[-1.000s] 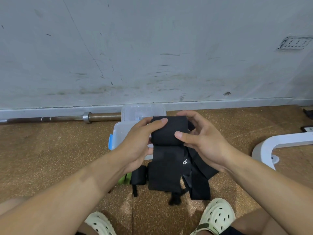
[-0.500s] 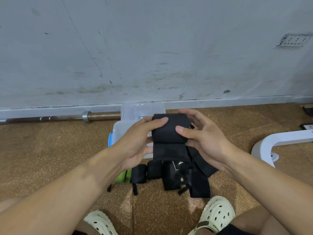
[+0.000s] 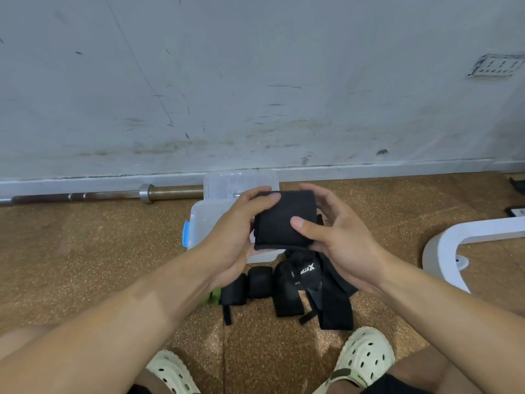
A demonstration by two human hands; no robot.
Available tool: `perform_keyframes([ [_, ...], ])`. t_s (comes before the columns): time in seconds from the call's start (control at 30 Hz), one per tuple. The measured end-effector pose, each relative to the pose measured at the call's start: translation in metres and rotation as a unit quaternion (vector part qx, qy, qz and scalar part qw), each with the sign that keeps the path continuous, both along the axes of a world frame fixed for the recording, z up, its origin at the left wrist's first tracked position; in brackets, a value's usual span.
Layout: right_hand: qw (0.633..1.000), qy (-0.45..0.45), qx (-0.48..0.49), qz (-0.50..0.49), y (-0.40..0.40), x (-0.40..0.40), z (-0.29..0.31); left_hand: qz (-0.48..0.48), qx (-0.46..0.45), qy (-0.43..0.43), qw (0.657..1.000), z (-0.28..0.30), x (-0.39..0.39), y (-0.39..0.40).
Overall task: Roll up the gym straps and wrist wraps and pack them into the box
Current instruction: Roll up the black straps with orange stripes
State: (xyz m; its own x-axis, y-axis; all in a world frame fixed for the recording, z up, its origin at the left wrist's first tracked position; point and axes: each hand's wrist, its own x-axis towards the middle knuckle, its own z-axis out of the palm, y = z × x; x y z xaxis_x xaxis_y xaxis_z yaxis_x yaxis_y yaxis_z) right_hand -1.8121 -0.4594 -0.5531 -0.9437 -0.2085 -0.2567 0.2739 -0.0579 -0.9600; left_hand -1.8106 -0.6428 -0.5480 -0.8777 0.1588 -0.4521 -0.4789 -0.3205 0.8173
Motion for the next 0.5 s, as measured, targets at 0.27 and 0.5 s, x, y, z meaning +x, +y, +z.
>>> perform_keyframes([
  [0.27,0.985,0.03,0.125,0.114,-0.008,0.015,-0.018,0.03,-0.064,-0.079,0.994,-0.006,0.015,0.008],
  [0.5,0.982,-0.029,0.09,0.162,-0.019,0.015,-0.032,0.072,-0.068,-0.115,0.988,-0.019,0.021,0.0],
])
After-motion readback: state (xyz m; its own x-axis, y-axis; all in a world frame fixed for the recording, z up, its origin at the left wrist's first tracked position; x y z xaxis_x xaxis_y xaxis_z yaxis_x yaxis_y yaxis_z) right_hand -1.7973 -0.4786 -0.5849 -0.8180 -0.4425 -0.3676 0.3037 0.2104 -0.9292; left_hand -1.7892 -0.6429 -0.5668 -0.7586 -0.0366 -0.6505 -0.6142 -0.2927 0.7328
